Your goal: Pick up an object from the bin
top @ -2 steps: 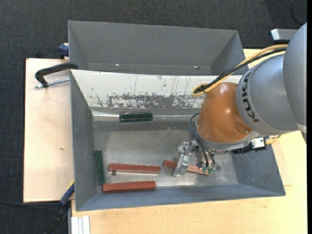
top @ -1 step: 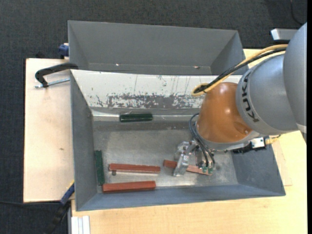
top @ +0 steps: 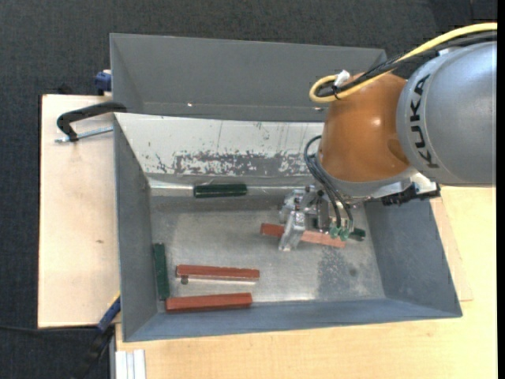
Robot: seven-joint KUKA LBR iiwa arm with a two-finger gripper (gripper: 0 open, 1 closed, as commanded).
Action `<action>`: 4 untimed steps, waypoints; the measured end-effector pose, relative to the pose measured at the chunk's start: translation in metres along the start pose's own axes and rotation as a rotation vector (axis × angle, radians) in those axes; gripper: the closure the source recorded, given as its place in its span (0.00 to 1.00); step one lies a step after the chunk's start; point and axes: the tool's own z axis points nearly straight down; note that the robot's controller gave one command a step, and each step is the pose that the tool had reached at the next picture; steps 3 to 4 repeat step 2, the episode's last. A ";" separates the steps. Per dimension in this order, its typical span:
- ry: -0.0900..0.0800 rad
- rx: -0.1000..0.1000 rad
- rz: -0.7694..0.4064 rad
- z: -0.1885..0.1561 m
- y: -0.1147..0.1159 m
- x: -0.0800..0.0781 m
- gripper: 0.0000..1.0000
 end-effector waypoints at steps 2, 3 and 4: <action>-0.001 0.000 -0.020 -0.076 0.003 -0.010 1.00; -0.001 0.000 -0.020 -0.076 0.003 -0.010 1.00; -0.001 0.000 -0.020 -0.076 0.003 -0.010 1.00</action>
Offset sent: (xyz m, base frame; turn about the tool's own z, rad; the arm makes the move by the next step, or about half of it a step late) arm 0.0086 0.0011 0.0747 -0.0194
